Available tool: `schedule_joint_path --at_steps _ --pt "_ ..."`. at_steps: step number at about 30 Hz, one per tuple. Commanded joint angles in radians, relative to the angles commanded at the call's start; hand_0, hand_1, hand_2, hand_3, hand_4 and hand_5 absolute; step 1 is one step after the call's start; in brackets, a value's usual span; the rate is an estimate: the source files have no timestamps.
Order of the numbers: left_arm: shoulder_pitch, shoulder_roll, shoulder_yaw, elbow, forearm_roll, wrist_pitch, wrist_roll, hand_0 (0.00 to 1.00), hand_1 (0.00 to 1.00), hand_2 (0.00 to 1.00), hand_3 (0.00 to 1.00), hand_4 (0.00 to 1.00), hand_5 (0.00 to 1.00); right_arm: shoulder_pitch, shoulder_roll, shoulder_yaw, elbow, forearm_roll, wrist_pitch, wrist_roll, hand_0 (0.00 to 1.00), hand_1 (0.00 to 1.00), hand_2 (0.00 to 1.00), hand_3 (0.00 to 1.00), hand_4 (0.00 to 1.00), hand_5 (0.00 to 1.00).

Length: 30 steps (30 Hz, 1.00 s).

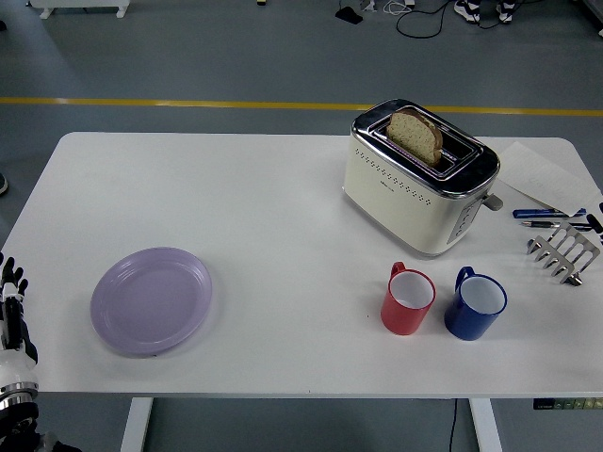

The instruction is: Push plate across desktop,pick up the break from the machine,place the break in the plate

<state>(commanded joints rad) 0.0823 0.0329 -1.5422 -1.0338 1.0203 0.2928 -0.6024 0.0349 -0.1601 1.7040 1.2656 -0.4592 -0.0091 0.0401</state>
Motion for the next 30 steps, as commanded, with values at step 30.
schedule_joint_path --at_steps 30 --pt "-0.078 0.040 0.155 0.144 0.067 -0.039 0.019 0.911 0.922 0.998 0.998 0.486 0.998 -0.007 0.015 -0.022 -0.005 -0.004 0.004 0.001 0.672 0.620 0.647 0.615 0.417 0.455"
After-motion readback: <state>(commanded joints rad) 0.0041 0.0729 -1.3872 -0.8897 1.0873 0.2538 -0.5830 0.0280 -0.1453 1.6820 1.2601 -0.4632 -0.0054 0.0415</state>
